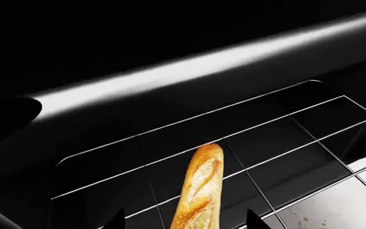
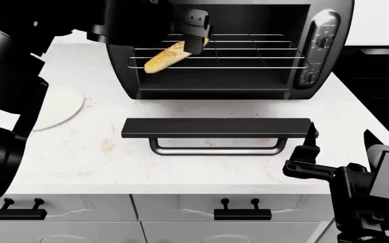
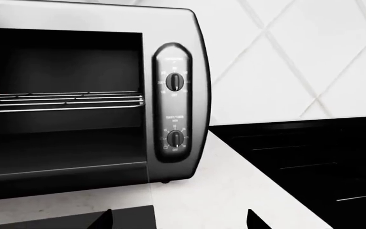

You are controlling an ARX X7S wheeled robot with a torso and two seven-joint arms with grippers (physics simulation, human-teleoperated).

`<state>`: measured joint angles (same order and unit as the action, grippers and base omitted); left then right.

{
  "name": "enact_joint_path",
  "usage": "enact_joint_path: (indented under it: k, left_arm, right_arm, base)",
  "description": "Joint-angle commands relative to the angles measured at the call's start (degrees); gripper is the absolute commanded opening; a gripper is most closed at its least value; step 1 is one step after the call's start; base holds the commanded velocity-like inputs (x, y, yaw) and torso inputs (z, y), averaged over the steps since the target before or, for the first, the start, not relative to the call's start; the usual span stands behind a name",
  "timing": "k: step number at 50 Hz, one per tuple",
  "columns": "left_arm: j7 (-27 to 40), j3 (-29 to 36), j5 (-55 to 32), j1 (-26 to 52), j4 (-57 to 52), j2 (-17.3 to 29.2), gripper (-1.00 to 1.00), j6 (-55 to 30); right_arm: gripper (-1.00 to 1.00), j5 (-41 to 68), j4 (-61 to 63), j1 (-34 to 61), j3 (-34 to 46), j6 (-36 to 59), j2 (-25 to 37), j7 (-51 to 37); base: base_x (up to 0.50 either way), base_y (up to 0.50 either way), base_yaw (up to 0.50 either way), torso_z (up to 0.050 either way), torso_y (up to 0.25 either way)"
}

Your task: Place the baguette on the rack of the toaster oven.

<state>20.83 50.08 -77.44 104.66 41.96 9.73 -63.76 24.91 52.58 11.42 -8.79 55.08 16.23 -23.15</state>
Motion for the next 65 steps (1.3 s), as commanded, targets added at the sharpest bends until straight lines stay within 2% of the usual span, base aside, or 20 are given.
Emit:
enact_joint_path:
  k: [1, 6, 8, 11, 13, 20, 22, 24, 29, 31, 32, 33, 36, 43, 52, 65]
  left_arm:
    - [3.0, -1.3, -1.0, -4.5, -4.5, 1.9, 1.00, 2.3]
    - [4.4, -2.2, -1.7, -7.4, -8.0, 3.4, 1.00, 3.8]
    - [2.0, -1.9, -1.2, -4.2, -4.0, 2.2, 1.00, 3.3]
    - [3.4, -3.2, -2.4, -6.1, -7.8, 3.7, 1.00, 4.1]
    - [1.1, -3.3, -2.3, -2.1, -4.6, 2.9, 1.00, 3.2]
    - [4.9, -6.3, -5.6, -3.2, -11.1, 5.8, 1.00, 3.0]
    - [6.4, -7.0, -6.7, -3.3, -12.5, 6.4, 1.00, 2.4]
    - [9.1, -7.4, -7.3, -7.0, -18.9, 8.1, 1.00, 3.3]
    - [15.5, -9.8, -12.4, -7.5, -25.4, 10.7, 1.00, 0.6]
    - [17.6, -10.8, -11.8, -9.1, -29.4, 12.4, 1.00, 2.4]
    - [19.8, -12.0, -14.8, -9.7, -30.6, 12.9, 1.00, 1.8]
    - [20.6, -12.2, -13.1, -11.2, -34.2, 14.2, 1.00, 3.3]
    - [23.8, -13.5, -13.4, -12.0, -37.0, 15.5, 1.00, 4.4]
    - [32.3, -17.4, -21.4, -12.7, -44.0, 18.8, 1.00, 4.4]
    - [40.0, -21.6, -25.6, -19.8, -57.8, 23.8, 1.00, 8.2]
    - [38.1, -27.0, -19.1, -34.5, -72.1, 30.3, 1.00, 14.6]
  right_arm:
    - [1.00, 0.3, -0.2, -0.3, 0.0, -0.5, 0.2, -0.2]
    - [1.00, 0.4, -0.3, -0.6, 0.1, -0.9, 0.2, -0.3]
    - [1.00, 0.6, 0.0, -0.7, -0.3, -0.8, 0.2, -0.4]
    - [1.00, 0.7, 0.1, -0.8, -0.2, -0.7, 0.3, -0.6]
    - [1.00, 0.7, 0.2, -0.5, 0.1, -0.6, 0.2, -0.8]
    - [1.00, 1.2, 0.3, 0.1, 0.3, 0.1, 0.4, -1.3]
    - [1.00, 1.1, 0.2, 0.2, 0.5, 0.0, 0.3, -1.4]
    - [1.00, 1.3, 0.1, 0.5, 0.5, 0.1, 0.3, -1.5]
    - [1.00, 1.1, -0.4, -0.1, 0.7, -1.1, 0.2, -1.5]
    - [1.00, 1.1, -0.5, -0.3, 0.6, -1.5, 0.1, -1.5]
    - [1.00, 1.2, -0.4, -0.3, 0.4, -1.5, 0.0, -1.5]
    - [1.00, 1.4, -0.1, -0.1, 0.3, -1.4, 0.1, -1.6]
    - [1.00, 1.4, 0.1, 0.2, 0.5, -1.1, 0.2, -1.9]
    - [1.00, 1.9, 0.6, 1.2, 0.6, -0.5, 0.5, -2.5]
    - [1.00, 1.7, 1.3, 1.2, 1.2, -0.9, 1.4, -2.8]
    - [1.00, 2.4, 3.1, 4.1, 2.9, 1.1, 3.0, -4.5]
  base:
    - [0.00, 0.00, 0.00, 0.000, 0.000]
    - [0.00, 0.00, 0.00, 0.000, 0.000]
    - [0.00, 0.00, 0.00, 0.000, 0.000]
    - [0.00, 0.00, 0.00, 0.000, 0.000]
    - [0.00, 0.00, 0.00, 0.000, 0.000]
    - [0.00, 0.00, 0.00, 0.000, 0.000]
    - [0.00, 0.00, 0.00, 0.000, 0.000]
    - [0.00, 0.00, 0.00, 0.000, 0.000]
    - [0.00, 0.00, 0.00, 0.000, 0.000]
    - [0.00, 0.00, 0.00, 0.000, 0.000]
    - [0.00, 0.00, 0.00, 0.000, 0.000]
    - [0.00, 0.00, 0.00, 0.000, 0.000]
    - [0.00, 0.00, 0.00, 0.000, 0.000]
    - [0.00, 0.00, 0.00, 0.000, 0.000]
    - [0.00, 0.00, 0.00, 0.000, 0.000]
    - [0.00, 0.00, 0.00, 0.000, 0.000]
